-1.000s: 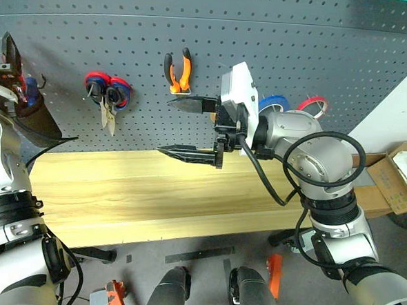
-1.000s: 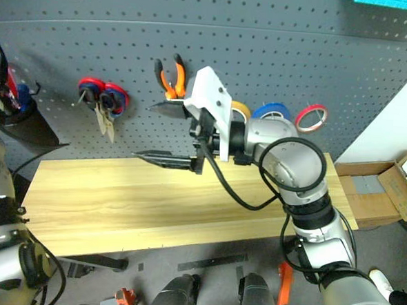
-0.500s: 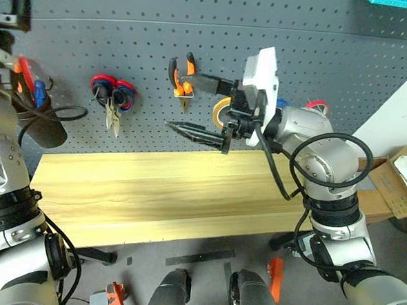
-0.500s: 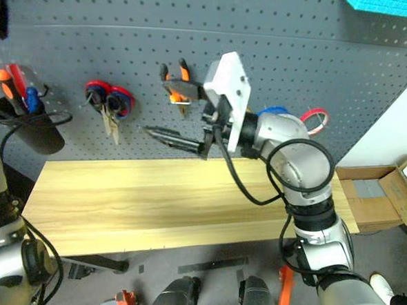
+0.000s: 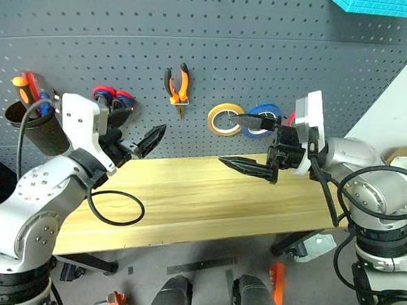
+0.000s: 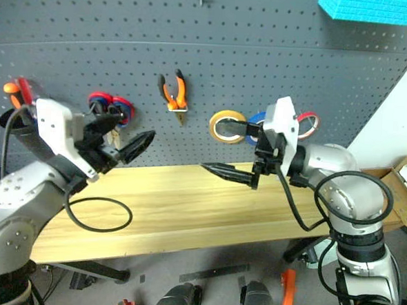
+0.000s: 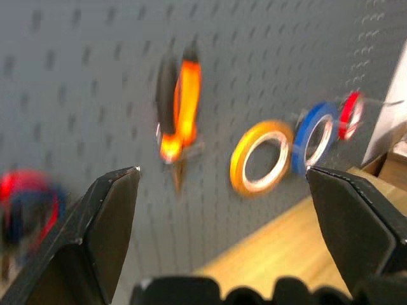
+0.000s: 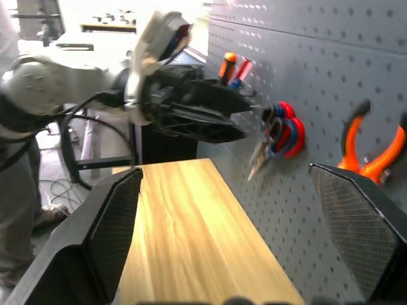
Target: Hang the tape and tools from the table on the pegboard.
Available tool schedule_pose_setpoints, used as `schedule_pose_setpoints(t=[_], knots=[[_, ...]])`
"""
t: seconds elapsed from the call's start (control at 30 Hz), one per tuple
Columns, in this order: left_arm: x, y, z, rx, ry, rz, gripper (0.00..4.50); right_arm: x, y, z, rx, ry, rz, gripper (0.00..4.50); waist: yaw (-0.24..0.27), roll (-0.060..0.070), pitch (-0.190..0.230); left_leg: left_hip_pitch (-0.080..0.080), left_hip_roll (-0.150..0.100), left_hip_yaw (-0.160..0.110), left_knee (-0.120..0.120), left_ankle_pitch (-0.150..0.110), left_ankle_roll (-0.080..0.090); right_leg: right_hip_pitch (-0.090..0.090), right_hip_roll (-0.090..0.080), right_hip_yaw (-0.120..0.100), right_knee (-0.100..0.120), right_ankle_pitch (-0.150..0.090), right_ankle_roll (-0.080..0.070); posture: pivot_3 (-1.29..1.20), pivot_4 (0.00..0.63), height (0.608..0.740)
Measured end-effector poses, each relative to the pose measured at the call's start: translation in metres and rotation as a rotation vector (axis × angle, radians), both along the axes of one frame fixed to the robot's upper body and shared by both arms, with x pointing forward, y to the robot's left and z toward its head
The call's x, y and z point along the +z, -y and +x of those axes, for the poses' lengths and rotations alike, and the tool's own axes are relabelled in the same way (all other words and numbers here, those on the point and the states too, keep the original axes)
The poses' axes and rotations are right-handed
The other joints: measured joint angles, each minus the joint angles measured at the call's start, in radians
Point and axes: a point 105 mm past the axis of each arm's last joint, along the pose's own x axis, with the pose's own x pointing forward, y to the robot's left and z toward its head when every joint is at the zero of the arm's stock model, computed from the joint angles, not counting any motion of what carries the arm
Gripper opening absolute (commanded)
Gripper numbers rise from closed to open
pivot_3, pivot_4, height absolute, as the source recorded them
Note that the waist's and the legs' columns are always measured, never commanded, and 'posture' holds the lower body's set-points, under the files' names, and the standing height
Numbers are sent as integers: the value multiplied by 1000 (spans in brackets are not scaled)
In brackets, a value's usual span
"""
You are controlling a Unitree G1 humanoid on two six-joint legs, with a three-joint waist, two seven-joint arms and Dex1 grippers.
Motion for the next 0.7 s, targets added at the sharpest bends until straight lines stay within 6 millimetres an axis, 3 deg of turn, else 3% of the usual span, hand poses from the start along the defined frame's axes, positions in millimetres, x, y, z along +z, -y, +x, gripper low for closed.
schedule_pose_setpoints(t=[0.13, 0.2, 0.43, 0.57, 0.7], knots=[[-26, -22, 1, 148, -62, 6, 4448, -25, 11, 13, -141, -82, 28, 4500, 16, 2, -13, 5, 4, 1, -1, 0, 0, 5, 4, 0, -1, 2, -3, -7, 83, 740], [-39, -32, 2, 202, -87, -3, 4448, -43, 16, 19, -204, -118, 32, 4500, 20, 4, -16, 14, 3, 2, -2, -1, 1, 13, 5, 0, -2, 2, -3, -8, 79, 740], [-93, -63, -3, 376, -160, -28, 4448, -106, 28, 39, -441, -171, 89, 4500, 20, 5, -33, 18, 4, 3, -3, -1, 1, 15, 6, 1, -2, 2, -4, 6, 64, 740], [-119, -67, -7, 417, -197, 14, 4448, -135, 43, 53, -582, -201, 118, 4500, 21, 8, -44, 18, 4, 3, -3, -1, 1, 15, 7, 2, -2, 2, -4, 9, 55, 740], [-135, -58, -9, 402, -215, 41, 4448, -152, 57, 60, -666, -221, 135, 4500, 23, 9, -53, 19, 4, 3, -3, -1, 1, 16, 8, 2, -2, 2, -4, 13, 45, 740]])
